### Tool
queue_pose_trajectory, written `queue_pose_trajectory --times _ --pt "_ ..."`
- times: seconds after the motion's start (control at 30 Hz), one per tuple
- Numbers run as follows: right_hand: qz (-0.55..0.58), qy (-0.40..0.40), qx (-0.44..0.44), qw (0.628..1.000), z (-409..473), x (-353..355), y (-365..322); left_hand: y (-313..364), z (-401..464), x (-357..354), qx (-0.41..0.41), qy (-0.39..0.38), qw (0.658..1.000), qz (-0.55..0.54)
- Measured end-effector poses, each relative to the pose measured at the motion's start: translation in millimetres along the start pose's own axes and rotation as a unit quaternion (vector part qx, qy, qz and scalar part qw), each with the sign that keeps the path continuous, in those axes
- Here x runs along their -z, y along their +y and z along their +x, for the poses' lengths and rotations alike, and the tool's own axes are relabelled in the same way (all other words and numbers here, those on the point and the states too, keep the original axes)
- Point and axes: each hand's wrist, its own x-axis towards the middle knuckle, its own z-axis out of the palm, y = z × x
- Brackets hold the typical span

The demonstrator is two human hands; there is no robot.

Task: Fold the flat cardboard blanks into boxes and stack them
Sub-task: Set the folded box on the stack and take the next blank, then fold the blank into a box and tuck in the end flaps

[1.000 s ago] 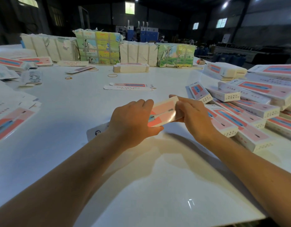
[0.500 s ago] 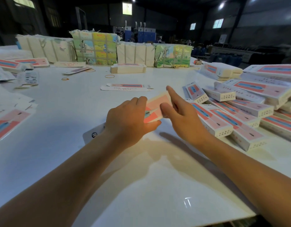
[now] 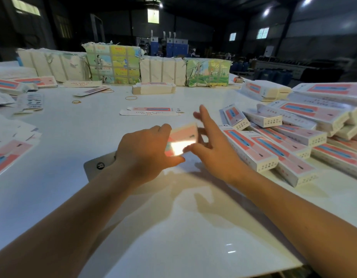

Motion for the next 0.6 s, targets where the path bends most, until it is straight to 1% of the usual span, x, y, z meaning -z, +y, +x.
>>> queue_pose_trajectory --times 0.03,0.07,0.13,0.17,0.23,0.27,0.3,0.37,0.4,0.43,0.47,0.53,0.6 --pt "-0.026 -0.016 0.027 0.999 0 3 -1 1 -1 -1 -0.012 -0.007 1.000 0.006" --pt "-0.091 -0.045 0.060 0.993 1 6 -1 2 -3 -2 -0.020 -0.009 1.000 0.006" --pt "-0.241 -0.120 0.118 0.956 1 10 6 1 -9 -5 -0.026 -0.016 1.000 -0.003" --pt "-0.290 -0.141 0.129 0.938 2 10 10 1 -10 -6 -0.024 -0.026 0.999 -0.010" --pt "-0.338 -0.135 0.148 0.920 4 8 16 -3 -10 -7 -0.028 -0.047 0.998 -0.026" --pt "-0.351 -0.121 0.155 0.915 6 7 17 -5 -9 -8 -0.043 -0.048 0.997 -0.029" --pt "-0.359 -0.107 0.155 0.914 7 7 18 -6 -8 -10 -0.072 -0.024 0.997 -0.021" --pt "-0.369 -0.076 0.131 0.917 10 11 21 -3 -4 -13 -0.115 0.088 0.990 0.002" --pt "-0.372 -0.058 0.106 0.920 13 17 22 1 -3 -15 -0.119 0.125 0.985 -0.006" --pt "-0.368 -0.036 0.077 0.926 16 24 23 4 -4 -18 -0.122 0.133 0.983 -0.022" --pt "-0.355 -0.006 0.047 0.934 21 34 23 8 -6 -22 -0.122 0.118 0.985 -0.043" --pt "-0.324 0.080 0.009 0.943 37 66 21 11 -11 -38 -0.123 0.052 0.986 -0.102" --pt "-0.325 0.179 0.001 0.929 56 113 20 9 -9 -50 -0.108 -0.007 0.979 -0.175"
